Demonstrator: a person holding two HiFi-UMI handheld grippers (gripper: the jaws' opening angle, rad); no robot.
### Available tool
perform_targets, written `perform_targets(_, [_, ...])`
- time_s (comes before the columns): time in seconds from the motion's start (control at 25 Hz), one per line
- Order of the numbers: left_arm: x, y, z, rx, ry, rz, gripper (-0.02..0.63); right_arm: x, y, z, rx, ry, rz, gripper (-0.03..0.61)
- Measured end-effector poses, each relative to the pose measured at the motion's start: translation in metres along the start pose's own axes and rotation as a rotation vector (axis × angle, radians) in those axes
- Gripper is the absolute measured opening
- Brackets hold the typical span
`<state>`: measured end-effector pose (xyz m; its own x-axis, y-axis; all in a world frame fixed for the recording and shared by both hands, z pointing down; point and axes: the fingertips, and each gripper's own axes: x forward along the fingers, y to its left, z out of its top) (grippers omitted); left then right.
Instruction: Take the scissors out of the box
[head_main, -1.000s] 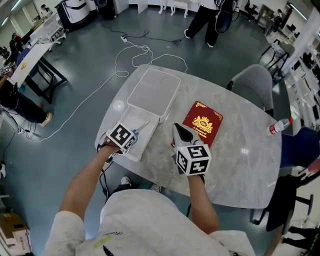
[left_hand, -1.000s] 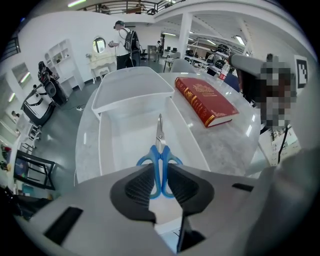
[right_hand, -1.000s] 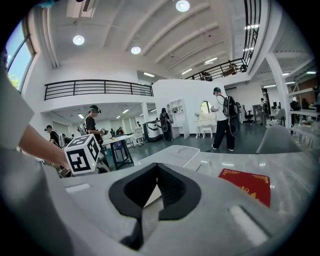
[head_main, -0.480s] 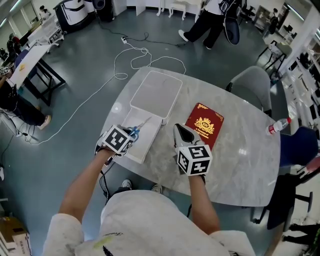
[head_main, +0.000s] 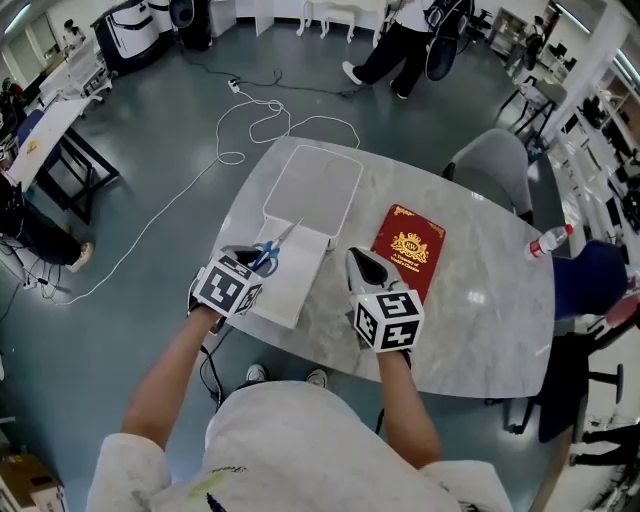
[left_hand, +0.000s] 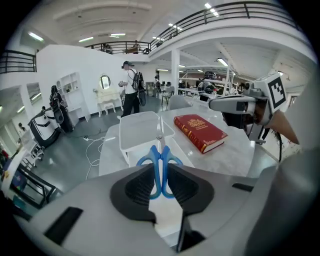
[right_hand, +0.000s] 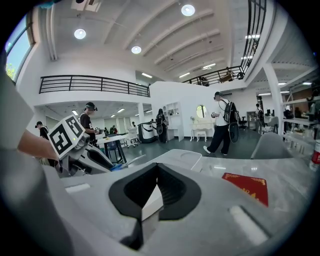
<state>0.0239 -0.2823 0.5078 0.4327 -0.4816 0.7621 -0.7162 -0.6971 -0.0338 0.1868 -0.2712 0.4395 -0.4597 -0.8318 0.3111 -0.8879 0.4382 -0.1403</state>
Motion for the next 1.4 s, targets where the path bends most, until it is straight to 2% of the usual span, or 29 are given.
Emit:
perform_targets(0.36, [-0.031, 0.012, 0.016, -0.010, -0.160, -0.007, 0.080, -0.012, 0.018, 0.007, -0.005, -0.023, -0.076, 0.006])
perform_targets(0.6, [-0.058, 0.023, 0.028, -0.042, -0.280, -0.004, 0.080, -0.022, 0.028, 0.012, -0.011, -0.041, -0.123, 0.006])
perform_targets(0.84, [-0.077, 0.035, 0.026, -0.086, -0.380, 0.018, 0.080, -0.028, 0.037, 0.015, -0.015, -0.054, -0.158, 0.006])
perform_targets(1.4, [-0.126, 0.066, 0.006, -0.208, -0.522, 0.105, 0.080, -0.041, 0.053, 0.025, -0.046, -0.101, -0.215, 0.006])
